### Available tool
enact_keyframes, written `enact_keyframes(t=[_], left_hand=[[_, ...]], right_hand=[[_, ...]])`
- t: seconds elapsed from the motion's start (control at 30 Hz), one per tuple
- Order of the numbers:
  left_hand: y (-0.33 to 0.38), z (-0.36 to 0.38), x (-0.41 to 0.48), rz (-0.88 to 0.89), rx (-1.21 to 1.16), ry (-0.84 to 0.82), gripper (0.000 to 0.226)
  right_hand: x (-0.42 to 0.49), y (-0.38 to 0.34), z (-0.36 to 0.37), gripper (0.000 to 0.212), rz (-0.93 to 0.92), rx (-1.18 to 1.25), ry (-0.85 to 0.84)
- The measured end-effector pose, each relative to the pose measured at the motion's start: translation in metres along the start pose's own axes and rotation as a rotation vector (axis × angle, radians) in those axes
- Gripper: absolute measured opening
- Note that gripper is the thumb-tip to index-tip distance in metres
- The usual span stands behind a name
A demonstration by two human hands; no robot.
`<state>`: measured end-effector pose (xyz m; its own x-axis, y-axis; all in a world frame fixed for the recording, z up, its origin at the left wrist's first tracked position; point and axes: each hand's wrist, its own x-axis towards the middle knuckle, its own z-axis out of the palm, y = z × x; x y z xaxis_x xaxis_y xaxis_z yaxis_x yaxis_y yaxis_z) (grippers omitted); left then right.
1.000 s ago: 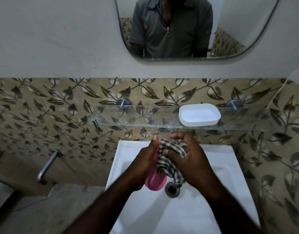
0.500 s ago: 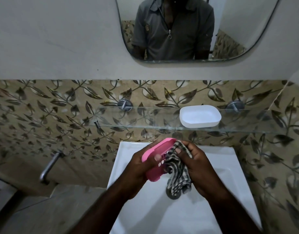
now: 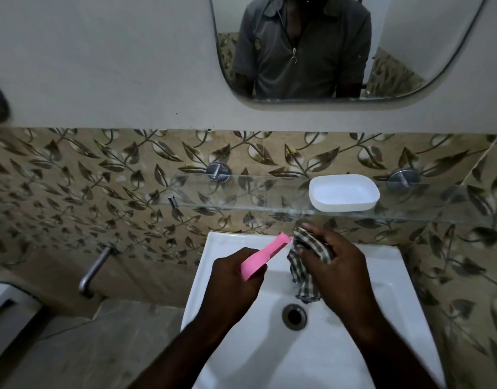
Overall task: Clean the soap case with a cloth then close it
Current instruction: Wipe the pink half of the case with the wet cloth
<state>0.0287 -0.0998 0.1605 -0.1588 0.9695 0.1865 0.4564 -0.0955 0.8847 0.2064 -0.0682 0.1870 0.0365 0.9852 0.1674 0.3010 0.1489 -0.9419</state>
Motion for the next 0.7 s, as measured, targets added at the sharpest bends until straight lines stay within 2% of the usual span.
enact_keyframes(t=[0.1,0.17,0.2,0.27,0.3,0.4,0.47,0.53,0.6,0.7], left_hand=[[0.003,0.002,0.000,0.054,-0.009,-0.035,0.011],[0.002,0.003,0.001,0.077,-0.019,-0.036,0.023],[0.001,0.002,0.001,0.067,-0.036,-0.032,0.028],[-0.003,-0.002,0.001,0.059,-0.052,-0.031,0.022],[-0.005,-0.004,0.001,0.068,-0.032,-0.029,0.020],[-0.006,-0.006,0.000,0.060,0.081,-0.023,0.044],[-0.005,-0.005,0.000,0.053,0.121,-0.030,0.051],[-0.001,-0.005,0.000,0.055,0.069,-0.045,0.050],[0.003,-0.007,0.001,0.067,0.015,-0.037,0.039],[0.002,-0.009,0.001,0.064,0.125,-0.019,0.027]], right_hand=[[-0.016,-0.016,0.019,0.034,-0.369,-0.274,0.028],[-0.031,-0.019,0.036,0.032,-0.584,-0.433,-0.004],[-0.038,-0.019,0.042,0.035,-0.652,-0.499,-0.038],[-0.042,-0.017,0.043,0.039,-0.740,-0.552,-0.104],[-0.038,-0.012,0.041,0.038,-0.754,-0.536,-0.111],[-0.017,-0.001,0.032,0.045,-0.626,-0.472,-0.052],[-0.018,-0.005,0.034,0.042,-0.597,-0.487,-0.042],[-0.032,-0.010,0.042,0.034,-0.728,-0.498,-0.071],[-0.041,-0.013,0.043,0.034,-0.817,-0.515,-0.139],[-0.019,-0.003,0.037,0.036,-0.724,-0.529,-0.114]])
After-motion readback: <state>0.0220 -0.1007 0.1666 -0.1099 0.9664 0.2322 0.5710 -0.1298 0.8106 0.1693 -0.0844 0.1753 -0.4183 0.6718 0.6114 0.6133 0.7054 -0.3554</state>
